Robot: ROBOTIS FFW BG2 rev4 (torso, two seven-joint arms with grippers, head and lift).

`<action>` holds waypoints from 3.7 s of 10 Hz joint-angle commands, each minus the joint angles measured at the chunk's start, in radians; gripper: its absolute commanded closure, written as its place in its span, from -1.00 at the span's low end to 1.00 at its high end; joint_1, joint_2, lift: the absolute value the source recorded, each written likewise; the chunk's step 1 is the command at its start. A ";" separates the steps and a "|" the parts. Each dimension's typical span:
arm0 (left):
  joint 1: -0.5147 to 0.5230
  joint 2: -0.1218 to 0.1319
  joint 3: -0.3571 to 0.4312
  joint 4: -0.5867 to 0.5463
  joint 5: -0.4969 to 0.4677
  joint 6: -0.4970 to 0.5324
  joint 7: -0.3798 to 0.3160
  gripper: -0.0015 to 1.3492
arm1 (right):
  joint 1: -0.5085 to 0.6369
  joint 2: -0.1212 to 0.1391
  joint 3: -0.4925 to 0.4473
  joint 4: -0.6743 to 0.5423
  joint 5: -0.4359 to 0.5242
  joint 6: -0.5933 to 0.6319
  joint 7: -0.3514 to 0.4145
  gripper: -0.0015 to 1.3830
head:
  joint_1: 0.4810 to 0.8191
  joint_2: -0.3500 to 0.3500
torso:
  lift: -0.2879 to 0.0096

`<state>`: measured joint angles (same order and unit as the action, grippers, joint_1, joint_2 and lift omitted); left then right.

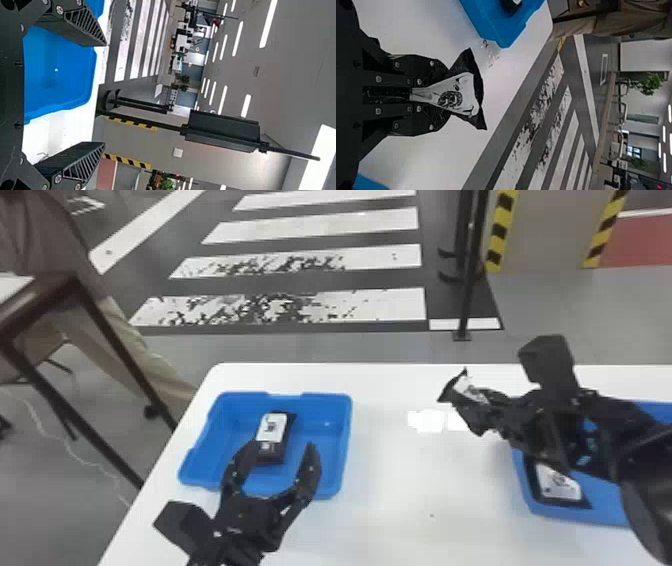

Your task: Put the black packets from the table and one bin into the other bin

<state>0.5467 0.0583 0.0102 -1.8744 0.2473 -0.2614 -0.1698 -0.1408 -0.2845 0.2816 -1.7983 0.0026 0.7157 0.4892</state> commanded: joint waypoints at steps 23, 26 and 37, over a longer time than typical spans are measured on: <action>-0.319 0.034 0.237 0.001 -0.313 0.863 -0.254 -0.78 | 0.735 0.102 -0.445 -0.382 -0.234 -0.495 -0.100 -0.62 | 0.27 0.29 | 0.20; -0.382 0.041 0.195 0.074 -0.333 0.909 -0.254 -0.79 | 0.722 0.091 -0.413 -0.375 -0.246 -0.495 -0.090 -0.62 | 0.27 0.33 | 0.20; -0.532 0.055 0.159 0.317 -0.399 0.838 -0.235 -0.59 | 0.698 0.082 -0.381 -0.343 -0.274 -0.497 -0.057 -0.62 | 0.27 0.42 | 0.20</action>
<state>0.0186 0.1138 0.1699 -1.5591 -0.1507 0.5655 -0.4056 0.5573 -0.2025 -0.1001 -2.1425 -0.2700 0.2184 0.4326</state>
